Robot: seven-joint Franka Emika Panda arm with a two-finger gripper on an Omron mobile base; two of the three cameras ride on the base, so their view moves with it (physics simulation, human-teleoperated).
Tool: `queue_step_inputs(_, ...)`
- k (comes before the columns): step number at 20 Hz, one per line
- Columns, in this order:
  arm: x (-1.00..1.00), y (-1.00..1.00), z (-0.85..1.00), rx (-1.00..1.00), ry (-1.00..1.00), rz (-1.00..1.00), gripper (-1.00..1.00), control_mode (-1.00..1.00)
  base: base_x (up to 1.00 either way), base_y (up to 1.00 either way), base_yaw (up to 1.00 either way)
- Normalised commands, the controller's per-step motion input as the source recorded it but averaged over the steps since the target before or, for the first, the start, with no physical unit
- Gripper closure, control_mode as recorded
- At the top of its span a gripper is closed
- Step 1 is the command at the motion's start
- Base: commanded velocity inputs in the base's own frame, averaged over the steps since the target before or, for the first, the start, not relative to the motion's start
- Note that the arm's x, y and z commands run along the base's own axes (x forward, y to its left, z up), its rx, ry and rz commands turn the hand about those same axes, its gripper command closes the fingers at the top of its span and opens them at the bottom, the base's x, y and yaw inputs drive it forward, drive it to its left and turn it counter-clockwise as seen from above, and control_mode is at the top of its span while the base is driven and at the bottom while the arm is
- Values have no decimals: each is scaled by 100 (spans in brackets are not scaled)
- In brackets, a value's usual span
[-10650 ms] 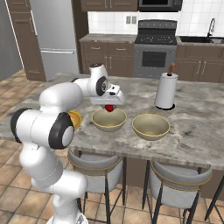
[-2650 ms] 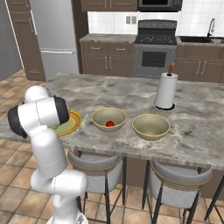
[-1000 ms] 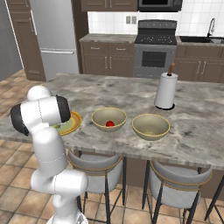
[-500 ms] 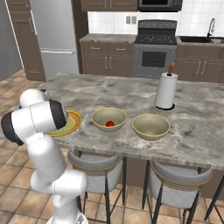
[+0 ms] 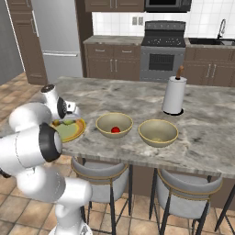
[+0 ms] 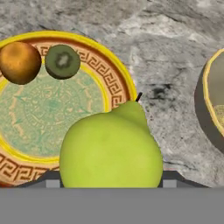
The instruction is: Take the fruits from the plate on the dining counter and place two fruits in each bowl.
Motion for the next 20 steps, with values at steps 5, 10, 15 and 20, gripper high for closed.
queue_step_inputs(5,0,-90,74,0,-3,-15,100,-100,0,0,0)
queue_step_inputs(10,35,-97,22,0,8,-26,100,-100,0,0,0)
queue_step_inputs(15,65,-87,0,0,16,-24,100,-100,0,0,0)
queue_step_inputs(20,44,-51,-1,4,6,-8,100,-100,0,0,0)
